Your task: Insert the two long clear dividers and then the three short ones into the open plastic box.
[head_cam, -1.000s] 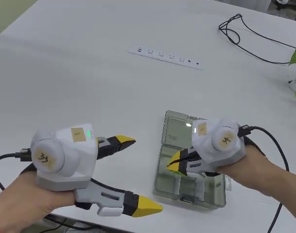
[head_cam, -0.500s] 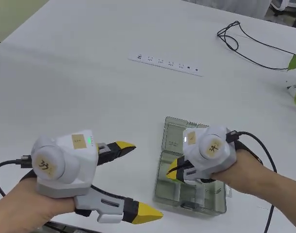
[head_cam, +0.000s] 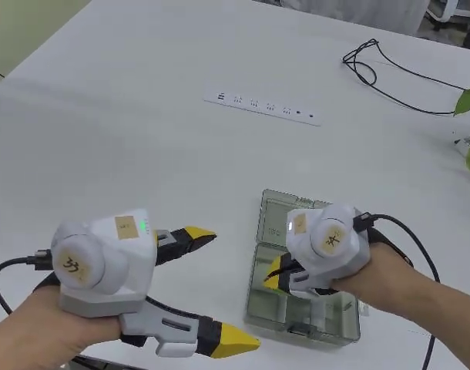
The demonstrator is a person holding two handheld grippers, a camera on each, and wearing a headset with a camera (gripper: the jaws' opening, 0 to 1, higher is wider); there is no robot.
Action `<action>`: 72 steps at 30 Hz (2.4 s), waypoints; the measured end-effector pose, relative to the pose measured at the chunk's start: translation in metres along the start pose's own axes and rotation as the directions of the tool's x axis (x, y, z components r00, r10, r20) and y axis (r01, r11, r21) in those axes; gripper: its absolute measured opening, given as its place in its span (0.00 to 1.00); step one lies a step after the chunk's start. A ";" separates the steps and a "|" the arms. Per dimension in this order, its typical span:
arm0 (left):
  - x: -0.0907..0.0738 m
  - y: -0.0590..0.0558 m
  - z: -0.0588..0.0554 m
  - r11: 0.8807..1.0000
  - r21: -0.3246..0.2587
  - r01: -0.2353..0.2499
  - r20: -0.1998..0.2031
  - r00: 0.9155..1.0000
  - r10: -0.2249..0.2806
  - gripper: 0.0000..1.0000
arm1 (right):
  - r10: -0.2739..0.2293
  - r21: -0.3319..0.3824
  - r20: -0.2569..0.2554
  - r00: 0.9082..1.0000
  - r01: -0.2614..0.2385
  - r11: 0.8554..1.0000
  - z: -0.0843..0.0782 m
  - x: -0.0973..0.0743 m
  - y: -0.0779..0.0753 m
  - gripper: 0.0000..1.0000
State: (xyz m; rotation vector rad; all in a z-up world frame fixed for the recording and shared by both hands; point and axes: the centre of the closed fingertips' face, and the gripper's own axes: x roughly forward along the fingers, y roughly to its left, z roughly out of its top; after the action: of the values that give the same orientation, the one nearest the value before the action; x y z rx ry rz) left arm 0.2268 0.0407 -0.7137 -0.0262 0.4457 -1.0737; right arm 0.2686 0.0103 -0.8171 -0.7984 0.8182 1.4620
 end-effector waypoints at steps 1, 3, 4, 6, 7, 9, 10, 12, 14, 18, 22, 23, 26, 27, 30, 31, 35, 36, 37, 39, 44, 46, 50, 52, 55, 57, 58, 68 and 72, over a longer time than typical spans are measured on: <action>0.000 -0.001 0.001 1.000 0.000 0.000 0.001 1.000 0.000 0.93 | -0.002 0.003 0.007 1.000 0.002 1.000 0.001 -0.001 0.000 0.04; 0.000 -0.001 0.001 1.000 0.002 -0.002 0.001 1.000 0.002 0.93 | -0.011 0.029 0.031 0.999 0.010 1.000 0.005 -0.005 -0.001 0.07; -0.001 -0.001 0.001 1.000 0.002 -0.003 -0.001 1.000 0.003 0.93 | -0.011 0.033 0.035 0.999 0.010 0.999 0.005 -0.006 -0.001 0.08; -0.001 -0.002 0.002 1.000 0.003 -0.005 0.000 1.000 0.005 0.93 | -0.019 0.046 0.056 0.998 0.016 0.999 0.008 -0.011 -0.003 0.08; -0.001 -0.002 0.002 1.000 0.003 -0.005 -0.001 1.000 0.005 0.93 | -0.024 0.050 0.060 0.998 0.021 0.999 0.009 -0.013 -0.003 0.08; -0.001 -0.003 0.002 1.000 0.004 -0.004 -0.001 1.000 0.004 0.93 | -0.037 0.061 0.081 0.996 0.032 0.998 0.012 -0.018 -0.004 0.10; -0.001 -0.004 0.002 1.000 0.002 -0.004 0.000 1.000 0.004 0.92 | -0.042 0.071 0.092 0.995 0.035 0.997 0.014 -0.022 -0.005 0.10; -0.002 -0.004 0.003 1.000 0.002 -0.008 0.001 1.000 0.008 0.93 | -0.052 0.080 0.108 0.993 0.044 0.996 0.015 -0.028 -0.006 0.11; -0.002 -0.004 0.003 1.000 0.002 -0.010 0.003 1.000 0.010 0.93 | -0.065 0.102 0.133 0.989 0.051 0.993 0.018 -0.036 -0.007 0.13; -0.003 -0.005 0.004 1.000 0.002 -0.014 0.005 1.000 0.014 0.93 | -0.088 0.134 0.173 0.981 0.065 0.989 0.020 -0.051 -0.009 0.15; -0.004 -0.006 0.005 1.000 -0.002 -0.019 0.007 1.000 0.019 0.93 | -0.118 0.175 0.224 0.967 0.079 0.981 0.022 -0.068 -0.011 0.19; -0.004 -0.006 0.005 1.000 0.000 -0.020 0.005 1.000 0.020 0.93 | -0.127 0.188 0.233 0.964 0.083 0.979 0.022 -0.073 -0.011 0.20; -0.005 -0.008 0.006 1.000 0.005 -0.020 0.005 1.000 0.020 0.93 | -0.150 0.219 0.263 0.953 0.092 0.971 0.021 -0.084 -0.013 0.22; -0.005 -0.008 0.006 1.000 0.006 -0.020 0.005 1.000 0.020 0.93 | -0.156 0.227 0.269 0.950 0.094 0.969 0.020 -0.087 -0.013 0.23; -0.006 -0.008 0.007 1.000 0.007 -0.022 0.005 1.000 0.022 0.93 | -0.177 0.238 0.276 0.945 0.112 0.965 0.014 -0.097 -0.014 0.24; -0.006 -0.008 0.008 1.000 0.007 -0.022 0.006 1.000 0.022 0.93 | -0.181 0.242 0.278 0.943 0.114 0.964 0.012 -0.099 -0.014 0.25; -0.006 -0.009 0.008 1.000 0.009 -0.020 0.003 1.000 0.020 0.93 | -0.203 0.260 0.280 0.938 0.130 0.957 0.003 -0.111 -0.014 0.27; -0.006 -0.010 0.009 1.000 0.010 -0.020 0.004 1.000 0.020 0.94 | -0.208 0.264 0.281 0.937 0.133 0.955 0.001 -0.114 -0.014 0.28; -0.006 -0.010 0.009 1.000 0.010 -0.020 0.004 1.000 0.020 0.94 | -0.215 0.267 0.281 0.935 0.138 0.954 -0.002 -0.118 -0.014 0.29; -0.006 -0.011 0.010 1.000 0.009 -0.021 0.005 1.000 0.021 0.94 | -0.224 0.272 0.273 0.936 0.148 0.951 -0.008 -0.125 -0.013 0.31; -0.006 -0.012 0.010 1.000 0.009 -0.020 0.003 1.000 0.020 0.94 | -0.248 0.281 0.262 0.933 0.172 0.944 -0.023 -0.140 -0.014 0.33; -0.005 -0.013 0.010 1.000 0.008 -0.019 0.003 1.000 0.019 0.94 | -0.252 0.290 0.256 0.933 0.175 0.941 -0.029 -0.144 -0.014 0.36; -0.004 -0.014 0.010 1.000 0.008 -0.019 0.000 1.000 0.019 0.94 | -0.261 0.293 0.237 0.936 0.187 0.938 -0.040 -0.151 -0.011 0.39; -0.004 -0.014 0.010 1.000 0.009 -0.020 -0.001 1.000 0.020 0.94 | -0.266 0.291 0.226 0.937 0.196 0.936 -0.045 -0.154 -0.010 0.40; -0.004 -0.013 0.010 1.000 0.007 -0.023 -0.001 1.000 0.023 0.94 | -0.264 0.296 0.217 0.940 0.195 0.935 -0.052 -0.156 -0.009 0.43; -0.004 -0.012 0.010 1.000 0.005 -0.026 -0.003 1.000 0.026 0.94 | -0.259 0.292 0.204 0.944 0.194 0.936 -0.058 -0.156 -0.008 0.45; -0.005 -0.012 0.010 1.000 0.005 -0.027 -0.002 1.000 0.027 0.94 | -0.257 0.294 0.197 0.946 0.193 0.936 -0.062 -0.157 -0.007 0.46; -0.005 -0.009 0.007 0.999 -0.003 -0.034 -0.008 0.999 0.034 0.93 | -0.241 0.270 0.117 0.963 0.203 0.941 -0.095 -0.155 -0.009 0.51; -0.005 -0.007 0.007 0.999 -0.008 -0.036 -0.008 0.999 0.036 0.94 | -0.218 0.235 0.058 0.974 0.199 0.951 -0.114 -0.150 -0.009 0.52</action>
State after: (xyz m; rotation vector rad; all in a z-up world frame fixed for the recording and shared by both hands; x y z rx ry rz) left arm 0.2216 0.0403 -0.7035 -0.0209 0.4556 -1.0366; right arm 0.2853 -0.1642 -0.7479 -0.6259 0.7962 1.1810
